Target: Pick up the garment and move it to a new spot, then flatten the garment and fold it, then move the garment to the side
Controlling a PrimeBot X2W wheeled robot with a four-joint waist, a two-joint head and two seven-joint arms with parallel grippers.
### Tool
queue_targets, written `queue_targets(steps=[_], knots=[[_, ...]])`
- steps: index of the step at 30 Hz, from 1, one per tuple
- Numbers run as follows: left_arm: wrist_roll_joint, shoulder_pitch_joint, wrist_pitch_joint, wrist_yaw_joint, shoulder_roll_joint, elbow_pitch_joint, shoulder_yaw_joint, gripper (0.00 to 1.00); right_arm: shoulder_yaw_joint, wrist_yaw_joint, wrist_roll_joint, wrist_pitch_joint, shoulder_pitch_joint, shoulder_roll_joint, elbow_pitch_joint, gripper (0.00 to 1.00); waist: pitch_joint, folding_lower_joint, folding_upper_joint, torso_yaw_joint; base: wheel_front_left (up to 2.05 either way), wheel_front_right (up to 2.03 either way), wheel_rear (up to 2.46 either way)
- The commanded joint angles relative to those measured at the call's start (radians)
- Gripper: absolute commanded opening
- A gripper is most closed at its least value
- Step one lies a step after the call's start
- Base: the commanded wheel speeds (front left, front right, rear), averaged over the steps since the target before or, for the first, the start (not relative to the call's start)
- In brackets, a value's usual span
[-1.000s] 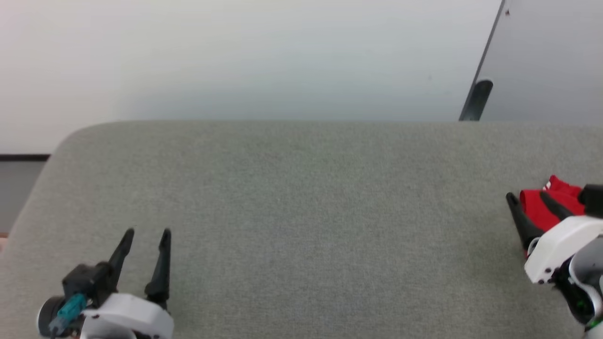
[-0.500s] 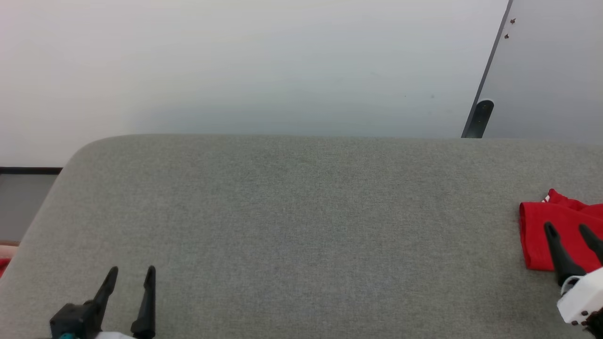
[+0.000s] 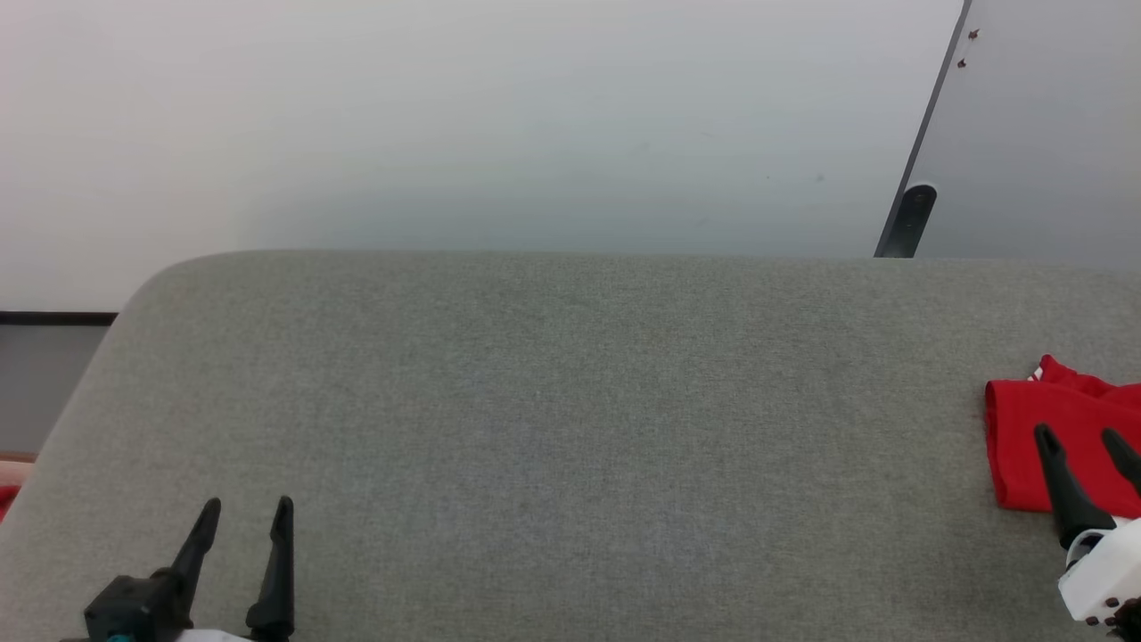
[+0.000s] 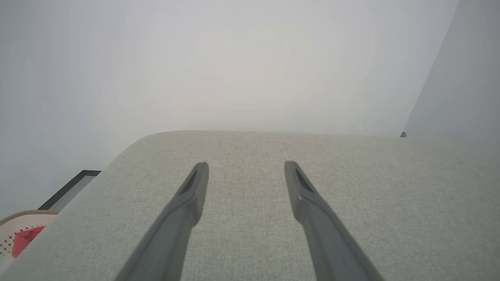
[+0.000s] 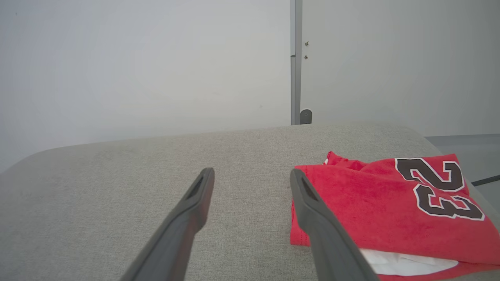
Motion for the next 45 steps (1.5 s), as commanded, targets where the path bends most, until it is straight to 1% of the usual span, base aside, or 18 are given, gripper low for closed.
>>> queue_targets(steps=[1,9,18,19,24,37,45], knots=[[-0.004,0.003,0.002,0.008,0.003,-0.005,-0.001,1.0,-0.003,-0.001,-0.012,0.001,0.013,0.004,-0.006,1.0,0.0,0.0,0.0,0.001,0.0,0.0,0.0],[-0.003,0.008,0.012,0.018,0.005,-0.022,-0.006,1.0,-0.002,-0.001,-0.011,0.009,0.011,0.01,-0.014,1.0,0.004,0.0,0.0,0.001,0.0,0.0,0.0],[-0.017,0.015,0.024,0.017,0.007,-0.041,-0.013,1.0,0.014,-0.001,-0.002,0.009,0.002,0.008,-0.012,1.0,0.008,0.0,0.0,-0.006,0.0,0.0,0.0],[-0.012,0.009,0.026,0.015,0.003,-0.037,-0.015,0.0,0.016,0.0,-0.01,0.008,0.0,0.01,-0.008,0.0,0.008,0.0,0.0,-0.006,0.0,0.0,0.0],[-0.03,0.023,0.033,0.013,-0.037,0.0,-0.028,0.0,0.022,0.0,0.004,0.009,0.02,0.041,0.038,0.0,0.008,0.0,0.0,-0.007,0.0,0.0,0.0],[-0.228,-0.016,0.089,-0.025,-0.091,0.028,0.019,0.0,0.022,0.0,0.206,-0.011,0.004,0.074,0.067,0.0,0.013,0.0,0.0,-0.009,0.0,0.0,0.0],[-0.322,-0.035,0.116,-0.043,-0.117,0.042,0.041,0.0,0.024,0.0,0.303,-0.021,-0.004,0.089,0.08,0.0,0.015,0.0,0.0,-0.01,0.0,0.0,0.0]])
